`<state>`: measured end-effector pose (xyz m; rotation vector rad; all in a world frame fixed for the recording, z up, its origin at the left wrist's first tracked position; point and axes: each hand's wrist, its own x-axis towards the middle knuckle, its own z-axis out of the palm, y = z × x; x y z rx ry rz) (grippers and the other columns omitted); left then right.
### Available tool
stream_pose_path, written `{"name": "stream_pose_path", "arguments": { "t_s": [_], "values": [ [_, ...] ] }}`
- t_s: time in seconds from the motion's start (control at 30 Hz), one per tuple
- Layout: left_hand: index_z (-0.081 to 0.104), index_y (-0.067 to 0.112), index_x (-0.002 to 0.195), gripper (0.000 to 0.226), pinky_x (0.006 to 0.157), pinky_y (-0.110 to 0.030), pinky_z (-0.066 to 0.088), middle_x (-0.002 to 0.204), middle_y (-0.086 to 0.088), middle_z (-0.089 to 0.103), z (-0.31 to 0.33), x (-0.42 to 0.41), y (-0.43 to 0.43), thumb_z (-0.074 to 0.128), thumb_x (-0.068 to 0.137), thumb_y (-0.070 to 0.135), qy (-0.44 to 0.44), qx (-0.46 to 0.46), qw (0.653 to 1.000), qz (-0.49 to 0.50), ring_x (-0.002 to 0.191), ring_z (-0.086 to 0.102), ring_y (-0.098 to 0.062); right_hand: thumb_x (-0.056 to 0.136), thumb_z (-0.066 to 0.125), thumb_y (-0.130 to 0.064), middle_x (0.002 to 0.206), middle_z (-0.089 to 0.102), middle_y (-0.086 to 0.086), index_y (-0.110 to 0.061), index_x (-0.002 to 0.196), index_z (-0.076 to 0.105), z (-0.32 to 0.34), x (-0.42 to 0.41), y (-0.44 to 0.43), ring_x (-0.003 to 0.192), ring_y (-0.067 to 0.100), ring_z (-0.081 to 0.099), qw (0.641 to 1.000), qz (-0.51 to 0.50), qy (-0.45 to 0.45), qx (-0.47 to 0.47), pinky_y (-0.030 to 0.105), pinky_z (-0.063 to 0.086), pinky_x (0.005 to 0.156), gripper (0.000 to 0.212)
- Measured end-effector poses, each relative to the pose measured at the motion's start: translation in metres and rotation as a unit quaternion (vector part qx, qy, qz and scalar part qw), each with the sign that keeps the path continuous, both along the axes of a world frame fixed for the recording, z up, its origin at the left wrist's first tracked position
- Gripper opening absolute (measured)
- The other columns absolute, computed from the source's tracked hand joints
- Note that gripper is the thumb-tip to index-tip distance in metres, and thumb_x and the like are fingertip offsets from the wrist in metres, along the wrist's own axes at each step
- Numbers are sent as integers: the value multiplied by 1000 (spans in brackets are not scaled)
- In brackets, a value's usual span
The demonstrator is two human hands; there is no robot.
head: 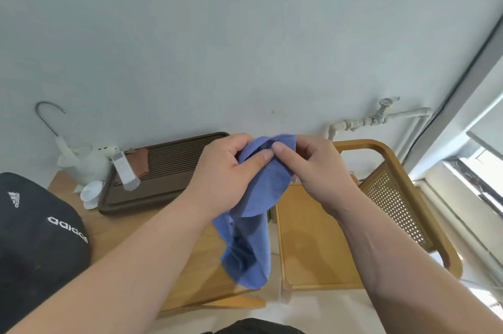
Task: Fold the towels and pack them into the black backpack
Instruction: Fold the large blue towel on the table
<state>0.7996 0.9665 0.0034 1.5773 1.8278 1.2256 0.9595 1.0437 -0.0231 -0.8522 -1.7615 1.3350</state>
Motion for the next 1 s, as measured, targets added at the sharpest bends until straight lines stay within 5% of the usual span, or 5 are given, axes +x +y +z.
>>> {"name": "stream_pose_path", "arguments": {
  "t_s": [0.2, 0.53, 0.7, 0.87, 1.0],
  "values": [
    [50, -3, 70, 39, 50, -40, 38, 66, -22, 48, 34, 16, 21, 71, 90, 24, -66, 113, 988, 84, 57, 41, -17, 87, 76, -32, 92, 76, 11, -8, 98, 76, -10, 7, -12, 88, 33, 71, 1000, 6, 17, -9, 55, 58, 79, 26],
    [51, -4, 74, 36, 53, -34, 38, 62, -10, 48, 49, 8, 12, 70, 93, 22, -106, 74, 990, 63, 57, 43, -17, 100, 49, -17, 76, 58, 4, -8, 96, 68, 80, 22, 19, 71, 15, 53, 968, -164, 191, -24, 26, 44, 62, 21],
    [68, 10, 94, 33, 69, -38, 49, 89, -20, 70, 18, -18, -5, 74, 80, 40, -72, -121, 990, -16, 73, 61, -19, 101, 49, -13, 84, 71, -11, -20, 98, 73, 92, 13, 24, 81, 4, 63, 992, -71, 64, 78, 22, 48, 77, 25],
    [57, 28, 131, 51, 90, -28, 53, 118, 0, 70, 12, -23, -16, 72, 82, 36, -168, -83, 981, -52, 110, 67, -15, 99, 49, -12, 71, 60, 3, -18, 85, 69, 52, -11, 6, 67, 10, 49, 991, 87, -66, 83, 28, 40, 66, 25],
    [66, 24, 119, 34, 99, -44, 54, 110, 2, 74, 6, -13, -19, 75, 86, 21, -134, -71, 987, -55, 108, 69, -16, 97, 63, -18, 70, 64, -7, -17, 76, 69, 19, -29, -10, 67, 10, 56, 992, 95, -63, 48, 29, 46, 67, 22]
  ]
}}
